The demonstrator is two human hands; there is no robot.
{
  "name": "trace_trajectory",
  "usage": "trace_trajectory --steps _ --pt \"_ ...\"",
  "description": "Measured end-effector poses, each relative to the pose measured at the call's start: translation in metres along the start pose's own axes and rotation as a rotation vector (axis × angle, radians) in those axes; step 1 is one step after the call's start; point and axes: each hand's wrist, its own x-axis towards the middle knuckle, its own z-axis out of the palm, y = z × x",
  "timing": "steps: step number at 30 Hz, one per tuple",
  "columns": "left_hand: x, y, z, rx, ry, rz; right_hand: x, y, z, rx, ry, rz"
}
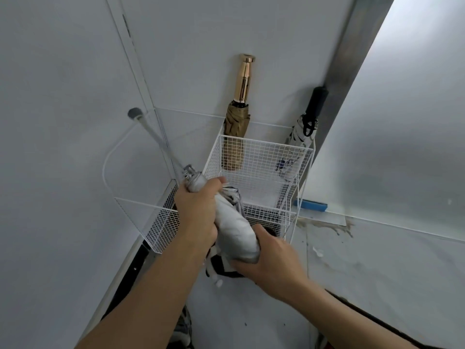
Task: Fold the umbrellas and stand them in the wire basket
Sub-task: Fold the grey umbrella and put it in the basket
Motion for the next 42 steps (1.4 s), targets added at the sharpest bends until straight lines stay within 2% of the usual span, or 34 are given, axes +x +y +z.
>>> trace_trajectory --steps 3,6,9,13,17,18,20,23,24,26,29,32,34,36,38,40,42 --pt "0.011 0.009 -0.013 0.216 -0.288 0.052 0.008 0.005 -0.016 0.540 -0.174 0.064" --pt "0.015 0.020 -0.030 0.426 -0.547 0.039 0.011 0.010 -0.038 0.780 -0.239 0.106" --pt "0.014 0.021 -0.039 0.453 -0.668 -0.063 0.014 0.016 -0.047 0.900 -0.259 0.155" --pt "0.010 0.020 -0.038 0.477 -0.509 0.067 0.017 0.018 -0.047 0.951 -0.239 0.230" --pt "0.010 0.021 -0.036 0.628 -0.078 0.334 0.018 0.016 -0.047 0.815 -0.102 0.249" --pt "0.007 0.023 -0.036 0.615 -0.029 0.361 0.018 0.015 -0.045 0.750 -0.048 0.252" --pt "-0.001 0.024 -0.032 0.568 -0.100 0.255 0.020 0.016 -0.038 0.577 0.076 0.225" --pt "-0.013 0.019 -0.017 0.488 -0.319 -0.169 0.019 0.015 -0.023 0.299 0.224 0.119" --pt "-0.015 0.018 -0.011 0.442 -0.381 -0.280 0.017 0.014 -0.018 0.258 0.235 0.086" --pt "-0.016 0.014 -0.003 0.283 -0.415 -0.381 0.014 0.012 -0.007 0.253 0.210 0.032" --pt "-0.015 0.006 0.002 0.098 -0.291 -0.378 0.012 0.007 0.004 0.346 0.126 0.000" --pt "-0.016 0.001 0.004 0.085 -0.177 -0.303 0.013 0.005 0.006 0.407 0.070 0.009" --pt "-0.017 -0.002 0.006 0.067 -0.098 -0.208 0.014 0.006 0.005 0.287 0.163 -0.012" --pt "-0.018 -0.002 0.009 0.008 -0.009 -0.100 0.013 0.005 0.003 0.040 0.286 -0.032" --pt "-0.016 -0.004 0.009 -0.066 0.058 -0.046 0.011 0.003 0.003 -0.185 0.309 -0.014" --pt "-0.015 -0.006 0.008 -0.102 0.037 -0.045 0.012 0.002 0.002 -0.197 0.230 0.023" --pt "-0.015 -0.005 0.005 -0.100 -0.060 -0.077 0.016 0.005 0.001 -0.007 0.095 0.059"
